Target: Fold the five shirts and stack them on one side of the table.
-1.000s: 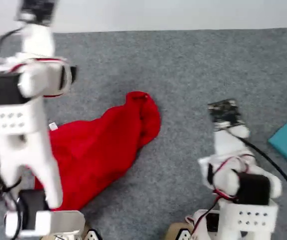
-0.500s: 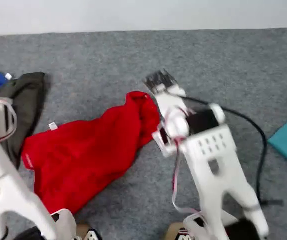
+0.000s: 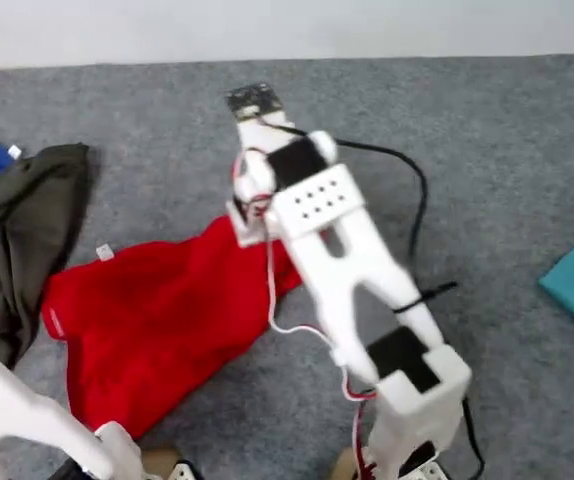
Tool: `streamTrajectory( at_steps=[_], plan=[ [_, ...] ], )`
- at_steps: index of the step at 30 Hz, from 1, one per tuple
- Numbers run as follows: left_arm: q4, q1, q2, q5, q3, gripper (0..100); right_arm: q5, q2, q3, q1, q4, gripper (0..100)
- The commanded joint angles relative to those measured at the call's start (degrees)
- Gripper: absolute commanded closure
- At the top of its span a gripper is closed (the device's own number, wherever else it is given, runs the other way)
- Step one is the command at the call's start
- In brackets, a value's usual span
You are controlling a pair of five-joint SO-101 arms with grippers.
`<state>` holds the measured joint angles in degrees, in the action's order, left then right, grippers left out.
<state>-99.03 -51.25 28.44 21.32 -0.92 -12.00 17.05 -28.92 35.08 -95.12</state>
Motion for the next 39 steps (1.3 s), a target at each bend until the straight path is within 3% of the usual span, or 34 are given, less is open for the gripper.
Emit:
streamTrajectory(
  at_steps=[1, 8, 11, 26, 34, 39],
  plan=[
    [-1.32, -2.64, 1.76, 1.76, 3.3, 81, -5.1, 2.51, -6.15, 3.65, -0.92, 98.2],
    [-1.32, -4.66, 1.76, 1.76, 8.13, 81, -14.24, 8.57, -6.59, 10.24, -0.22, 77.7],
    [-1.32, -4.66, 1.76, 1.76, 9.27, 81, -15.3, 10.33, -6.59, 12.53, 1.63, 73.8],
    [-1.32, -4.66, 1.76, 1.67, 11.47, 81, -15.12, 15.52, -6.59, 15.87, 16.04, 73.9],
    [-1.32, -5.98, 1.76, 1.76, 11.47, 81, -15.03, 22.81, -6.59, 15.6, 16.92, 74.2],
    [-1.32, -6.68, 1.76, 1.76, 11.47, 81, -14.95, 21.23, -6.59, 14.73, 16.75, 91.4]
  ],
)
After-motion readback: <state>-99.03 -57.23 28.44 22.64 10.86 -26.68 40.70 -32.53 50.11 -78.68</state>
